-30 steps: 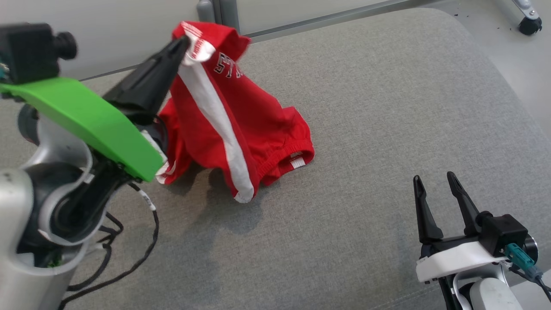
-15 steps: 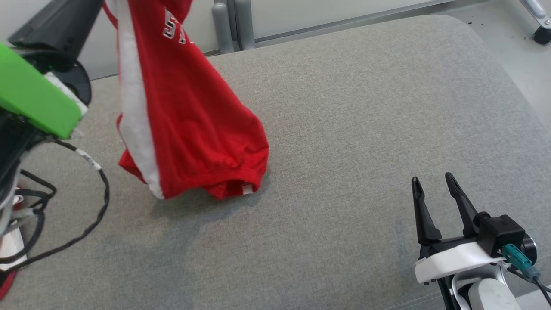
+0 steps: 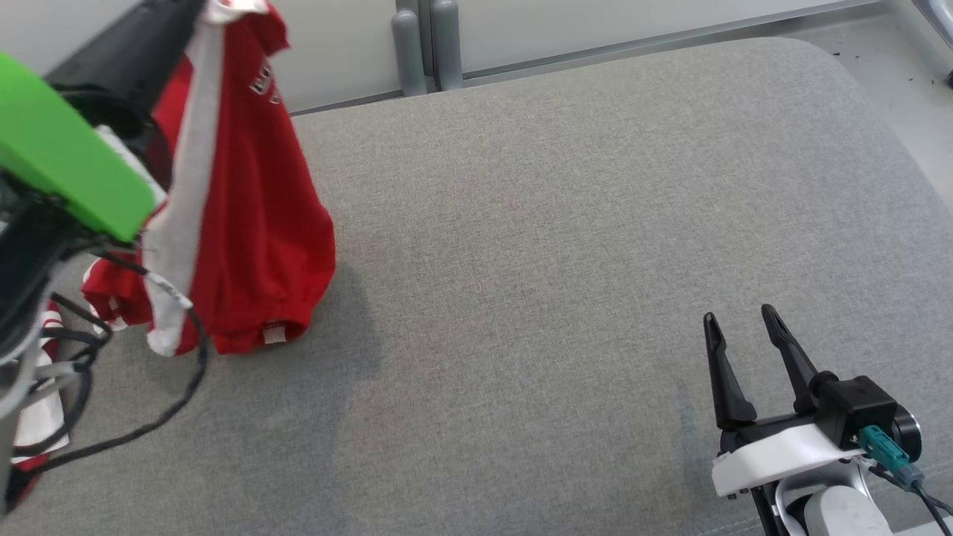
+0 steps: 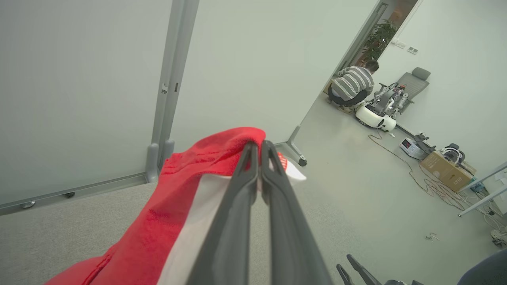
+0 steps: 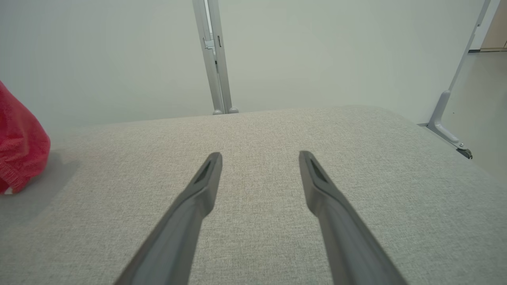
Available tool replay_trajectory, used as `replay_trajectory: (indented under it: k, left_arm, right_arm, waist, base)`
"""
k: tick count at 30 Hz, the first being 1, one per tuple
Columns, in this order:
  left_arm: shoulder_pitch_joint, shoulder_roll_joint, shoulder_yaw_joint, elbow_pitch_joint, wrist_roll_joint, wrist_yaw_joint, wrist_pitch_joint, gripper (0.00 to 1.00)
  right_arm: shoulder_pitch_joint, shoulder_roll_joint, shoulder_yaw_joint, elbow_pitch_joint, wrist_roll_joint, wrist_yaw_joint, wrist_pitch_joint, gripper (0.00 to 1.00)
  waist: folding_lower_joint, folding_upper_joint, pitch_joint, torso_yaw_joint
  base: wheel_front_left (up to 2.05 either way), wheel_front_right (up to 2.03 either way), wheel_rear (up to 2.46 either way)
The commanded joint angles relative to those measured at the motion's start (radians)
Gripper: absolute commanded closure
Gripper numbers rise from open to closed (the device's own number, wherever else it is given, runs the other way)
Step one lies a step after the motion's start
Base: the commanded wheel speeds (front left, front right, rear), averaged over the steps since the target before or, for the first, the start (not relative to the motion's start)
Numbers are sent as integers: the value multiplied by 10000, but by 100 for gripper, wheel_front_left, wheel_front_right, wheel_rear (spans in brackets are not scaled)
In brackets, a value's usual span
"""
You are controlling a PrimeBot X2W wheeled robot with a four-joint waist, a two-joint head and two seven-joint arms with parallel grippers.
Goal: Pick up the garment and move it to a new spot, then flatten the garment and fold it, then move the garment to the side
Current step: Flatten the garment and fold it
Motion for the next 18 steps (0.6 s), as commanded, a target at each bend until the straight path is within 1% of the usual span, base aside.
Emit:
replay_trajectory:
  k: [1, 2, 3, 6, 8, 13, 15, 18]
  left_arm:
    - [15, -272, -420, -15, 172, 35, 22, 100]
    - [15, -272, -420, -15, 172, 35, 22, 100]
    - [-100, -383, -669, 25, 281, 25, 66, 100]
    - [-544, -873, -1485, 244, 677, 80, 162, 100]
    - [-942, -1350, -2001, 508, 918, 179, 126, 100]
    - [-2121, -2660, -3172, 1703, 1763, 143, -150, 100]
    - [-2491, -3167, -3425, 2364, 2003, 149, -433, 100]
    - [-2936, -3988, -3535, 3331, 2262, 186, -1005, 100]
  right_arm:
    - [-119, -26, 41, 39, -10, 1, -32, 0]
    - [-119, -26, 41, 39, -10, 1, -32, 0]
    - [-153, -26, 66, 43, 17, 1, -32, 0]
    - [-224, -28, 115, 52, 179, 1, -32, 0]
    - [-236, -26, 132, 75, 278, 1, -32, 0]
    - [-396, -28, 361, 132, 603, 1, -32, 0]
    - [-467, -23, 493, 162, 766, 1, -32, 0]
    - [-567, -31, 647, 198, 1008, 1, -32, 0]
  waist:
    - [0, 89, 44, -12]
    - [0, 89, 44, -12]
    - [0, 89, 69, -31]
    - [0, 89, 128, -148]
    - [0, 89, 158, -230]
    - [0, 89, 218, -619]
    - [0, 89, 238, -861]
    - [0, 89, 282, -1295]
  base:
    - [0, 0, 0]
    - [0, 0, 0]
    - [0, 0, 0]
    - [0, 0, 0]
    - [0, 0, 0]
    - [0, 0, 0]
    - [0, 0, 0]
    - [0, 0, 0]
